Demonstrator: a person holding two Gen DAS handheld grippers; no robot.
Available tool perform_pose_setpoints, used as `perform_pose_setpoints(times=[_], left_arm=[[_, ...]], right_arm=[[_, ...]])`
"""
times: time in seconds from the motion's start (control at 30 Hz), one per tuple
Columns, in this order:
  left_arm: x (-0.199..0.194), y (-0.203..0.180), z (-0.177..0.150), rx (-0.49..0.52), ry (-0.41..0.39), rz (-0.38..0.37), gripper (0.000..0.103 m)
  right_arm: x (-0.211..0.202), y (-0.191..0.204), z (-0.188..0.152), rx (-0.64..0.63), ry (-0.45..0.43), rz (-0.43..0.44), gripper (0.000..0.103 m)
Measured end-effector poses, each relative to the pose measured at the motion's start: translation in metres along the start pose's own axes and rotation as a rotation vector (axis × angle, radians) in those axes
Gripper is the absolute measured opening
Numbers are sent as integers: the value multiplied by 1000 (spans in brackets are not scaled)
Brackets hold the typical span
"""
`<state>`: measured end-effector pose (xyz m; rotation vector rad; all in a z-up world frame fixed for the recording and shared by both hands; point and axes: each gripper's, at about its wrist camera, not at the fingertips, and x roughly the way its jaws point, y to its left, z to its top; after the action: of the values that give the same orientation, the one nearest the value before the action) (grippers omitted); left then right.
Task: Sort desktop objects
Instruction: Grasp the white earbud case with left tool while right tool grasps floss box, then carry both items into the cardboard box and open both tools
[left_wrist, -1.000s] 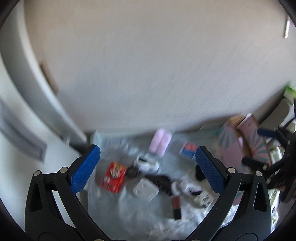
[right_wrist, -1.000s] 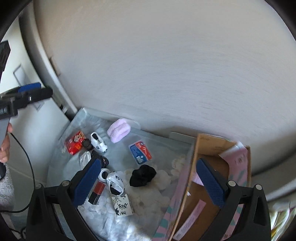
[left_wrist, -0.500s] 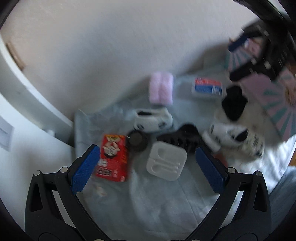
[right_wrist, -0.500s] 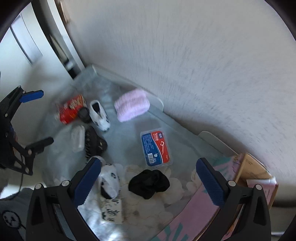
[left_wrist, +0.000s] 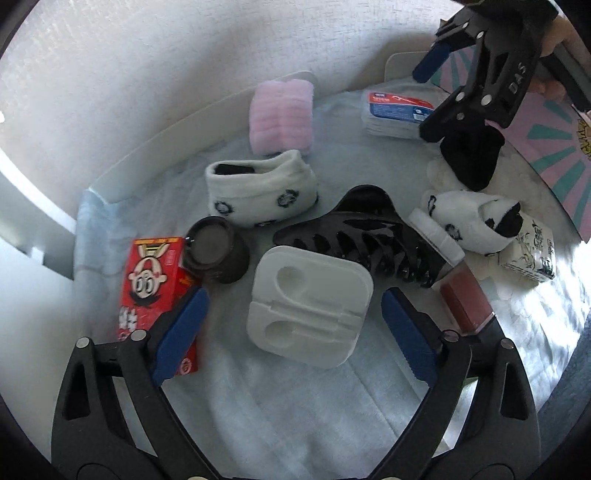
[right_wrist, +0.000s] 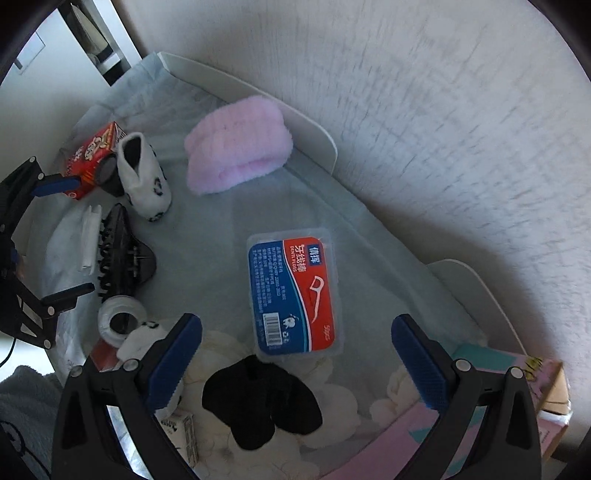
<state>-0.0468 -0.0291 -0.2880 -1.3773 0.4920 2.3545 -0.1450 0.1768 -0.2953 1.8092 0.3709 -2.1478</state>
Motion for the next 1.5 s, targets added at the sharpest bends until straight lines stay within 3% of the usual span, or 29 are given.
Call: perform_pose_setpoints(times=[0.1, 0.17, 0.27, 0.33, 0.4, 0.73, 0.97, 1.5], left_arm=[[2, -2, 1, -1, 0, -17, 89], [5, -2, 0, -6, 12, -47, 77], [7, 1, -2, -34, 21, -92, 65], [7, 6, -3, -65, 19, -107, 64], [6, 8, -4, -83, 15, -112, 63], [-9, 12, -7, -140, -7, -130, 60], [-32, 19, -4, -167, -28, -88, 59], [-113, 21, 29, -120, -136, -31, 59]], right_arm=[[4, -1, -1, 10, -1, 27, 102], [5, -1, -1, 7, -4, 32, 101], [7, 0, 0, -5, 6, 28, 89], [9, 0, 0, -11, 25, 31, 62], [13, 0, 0, -15, 50, 15, 50], [-4, 1, -2, 16, 4, -6, 50], [-30, 5, 0, 47, -27, -6, 50], [-139, 3, -12, 127, -227, -34, 50]])
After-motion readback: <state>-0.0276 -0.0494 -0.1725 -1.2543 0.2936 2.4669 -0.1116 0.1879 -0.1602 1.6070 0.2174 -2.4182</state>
